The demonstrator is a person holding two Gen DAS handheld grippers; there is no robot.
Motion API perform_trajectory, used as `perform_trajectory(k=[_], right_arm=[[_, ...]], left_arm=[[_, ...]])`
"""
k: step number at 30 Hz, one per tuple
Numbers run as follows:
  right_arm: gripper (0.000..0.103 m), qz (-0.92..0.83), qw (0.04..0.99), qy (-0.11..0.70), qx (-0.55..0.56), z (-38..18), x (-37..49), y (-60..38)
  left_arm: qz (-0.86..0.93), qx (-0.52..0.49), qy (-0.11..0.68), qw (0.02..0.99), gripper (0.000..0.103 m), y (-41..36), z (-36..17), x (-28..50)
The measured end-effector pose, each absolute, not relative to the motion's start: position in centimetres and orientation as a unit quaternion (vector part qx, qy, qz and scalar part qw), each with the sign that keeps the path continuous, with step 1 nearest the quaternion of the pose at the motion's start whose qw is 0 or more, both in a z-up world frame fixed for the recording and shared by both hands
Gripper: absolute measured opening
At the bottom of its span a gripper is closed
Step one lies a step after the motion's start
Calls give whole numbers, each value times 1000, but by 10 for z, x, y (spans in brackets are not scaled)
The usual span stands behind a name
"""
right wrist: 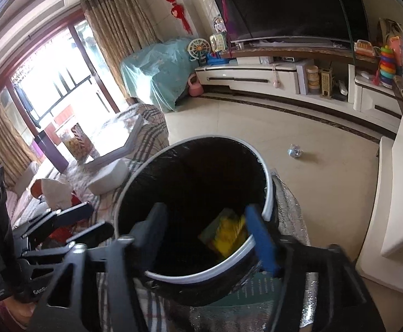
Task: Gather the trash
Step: 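Carry both items over the black bin and open both tools to drop them, then grasp the crumpled paper with the left tool while the right tool grasps the red snack bag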
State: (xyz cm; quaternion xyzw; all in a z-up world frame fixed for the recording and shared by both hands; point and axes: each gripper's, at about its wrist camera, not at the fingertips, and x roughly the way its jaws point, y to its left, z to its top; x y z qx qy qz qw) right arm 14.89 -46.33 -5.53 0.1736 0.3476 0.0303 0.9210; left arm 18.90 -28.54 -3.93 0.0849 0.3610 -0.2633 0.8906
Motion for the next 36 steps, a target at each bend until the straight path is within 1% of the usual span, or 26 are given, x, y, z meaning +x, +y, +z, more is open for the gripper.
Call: perform_trajectory(k=[2,4,6,9,11,25,36], right_arm=[[72,33,922,344,173,-53,147,-458],[76,36,925,337,173,-52,141,-451],[85,41,927,328,175,-49,136,-442],[91,54,930,318,179,-47,127,-428],[93,64,929,316,183,-47,123,-417],[94,115,918,329,188,-56,107,-354],[94,163,911,346,154,-66,111,-294]], left_arm=[[-259,76,359,894,65,-272,-40,178],[-256,68,355,896,67,-260,-40,170],[-252,56,355,898,68,-246,-40,161],[-246,45,357,900,68,-225,-43,149],[-241,37,359,901,68,-208,-45,143],[-178,2,366,913,68,-114,-55,113],[-123,-10,368,921,68,-55,-62,103]])
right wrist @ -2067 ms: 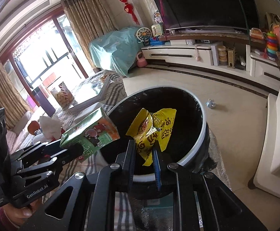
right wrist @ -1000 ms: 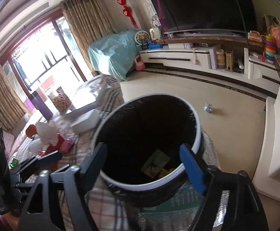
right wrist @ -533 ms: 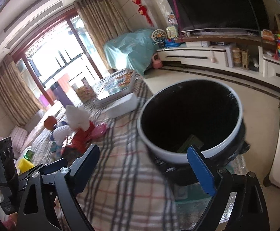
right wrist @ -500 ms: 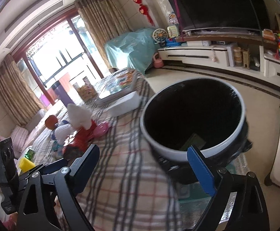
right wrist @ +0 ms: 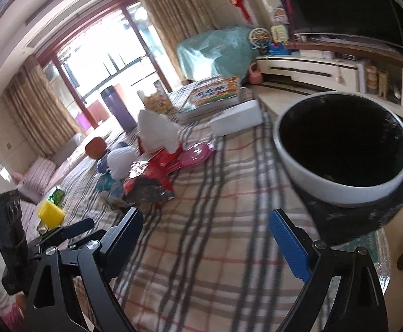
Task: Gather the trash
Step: 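Grasp the crumpled paper with the left tool while the right tool grasps the red snack bag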
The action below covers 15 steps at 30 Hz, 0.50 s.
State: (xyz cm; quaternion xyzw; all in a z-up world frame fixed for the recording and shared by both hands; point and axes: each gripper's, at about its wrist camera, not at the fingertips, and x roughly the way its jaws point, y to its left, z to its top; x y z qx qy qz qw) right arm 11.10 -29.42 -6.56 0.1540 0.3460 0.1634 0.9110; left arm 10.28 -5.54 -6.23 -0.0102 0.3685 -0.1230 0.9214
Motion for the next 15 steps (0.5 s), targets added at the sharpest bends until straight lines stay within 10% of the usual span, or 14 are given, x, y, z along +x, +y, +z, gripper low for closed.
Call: perform_trajectory(k=[6,15], right_arm=[[92,182,911,348,129,-69,121,-270],[56,213,892,384,108,-81,157,-238]], left_arm=[[-110,-17,379,919,68,-33,-67,112],[-118,2,386,915,70,-34,-69,131]])
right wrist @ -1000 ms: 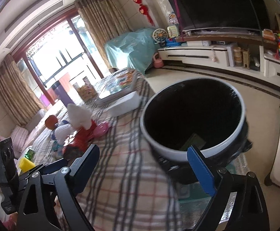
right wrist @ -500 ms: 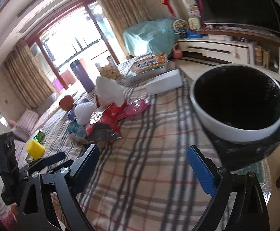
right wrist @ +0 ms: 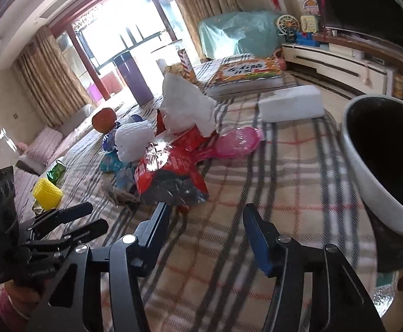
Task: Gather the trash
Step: 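Grasp the crumpled paper with the left tool while the right tool grasps the red snack bag, then carry paper and red bag over the bin and release both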
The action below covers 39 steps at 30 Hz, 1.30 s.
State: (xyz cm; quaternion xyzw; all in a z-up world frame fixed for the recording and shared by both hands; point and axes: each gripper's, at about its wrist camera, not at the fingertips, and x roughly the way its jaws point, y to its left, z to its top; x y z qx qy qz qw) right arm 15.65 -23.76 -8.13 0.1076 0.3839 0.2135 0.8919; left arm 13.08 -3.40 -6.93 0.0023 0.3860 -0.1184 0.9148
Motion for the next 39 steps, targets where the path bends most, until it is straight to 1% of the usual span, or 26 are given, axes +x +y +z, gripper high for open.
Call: perform_trajectory(k=[2,4,6,7,8,9,10,11,13,19,23,29,36,38,39], right_arm=[[55,218,890,386,106,-82,165,-232],[51,221,888,390,102,-84,175,-225],[40,227,885,393,103,-87,183,-221],[35,230,884,395,101,-87,187,-218],[24,233,883,395,101,-88,191,-216],[13,236,882,396,103,-89,193,-215],[9,239,880,396,105,-89,194,-215],[7,241,880,396,108,-90,194,-216],[5,244,878,394,119,-90,191,-221],[4,238,880,388,137,-86,175,-237],[3,229,884,379,148,-79,160,-254],[2,208,894,364,157,-69,142,-278],[3,194,894,370,160,-71,134,-287],[10,191,893,371,170,-73,133,-291],[17,187,891,372,179,-75,133,-294]], left_arm=[[-122,9,386,914,70,-36,-70,138],[-127,7,387,913,70,-37,-70,144],[-129,5,387,913,70,-37,-71,152],[-129,7,385,914,68,-38,-71,154],[-127,12,382,915,53,-40,-72,157],[-126,15,384,915,43,-41,-72,159],[-130,16,387,913,39,-42,-74,161],[-133,15,386,913,33,-42,-74,162],[-138,19,381,914,25,-45,-72,159],[-143,8,382,913,21,-46,-69,150],[-154,-9,376,914,21,-49,-62,141],[-169,-5,365,915,21,-68,-52,129],[-175,0,365,915,20,-78,-50,122],[-172,1,366,915,21,-77,-52,121],[-170,1,367,915,21,-76,-52,121]])
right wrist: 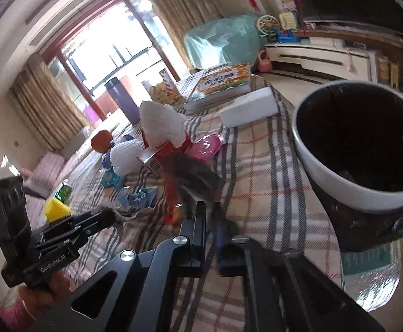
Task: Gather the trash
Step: 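Carry paper and red bag over the bin and release both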
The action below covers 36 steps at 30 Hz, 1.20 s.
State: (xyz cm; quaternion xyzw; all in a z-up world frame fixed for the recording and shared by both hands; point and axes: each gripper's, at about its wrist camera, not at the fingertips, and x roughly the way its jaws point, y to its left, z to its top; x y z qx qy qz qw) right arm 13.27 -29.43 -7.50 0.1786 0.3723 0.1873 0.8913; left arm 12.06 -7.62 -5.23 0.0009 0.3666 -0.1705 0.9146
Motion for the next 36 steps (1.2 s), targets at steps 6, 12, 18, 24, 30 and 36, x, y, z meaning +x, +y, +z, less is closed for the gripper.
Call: perform_trajectory(k=[6,12,18,24,30,36], right_arm=[[76,183,887,358,228,-80,126,-313],[90,198,882,369,216,-82,143,-299],[58,193,877,400,186,-97,169,-274],[26,191,878,398,185,-97,161,-281],[26,181,891,371,190,-79,142,-304],[26,152,900,353,206,-69,130,-338]], left_arm=[[-162,-6,373,914,20,-66,-58,124],[-163,-12,378,912,21,-64,-62,128],[-161,-17,380,911,20,-62,-63,129],[-167,-22,379,910,20,-67,-60,133],[-186,-26,374,908,20,-86,-52,139],[-210,-12,365,907,20,-116,-43,141]])
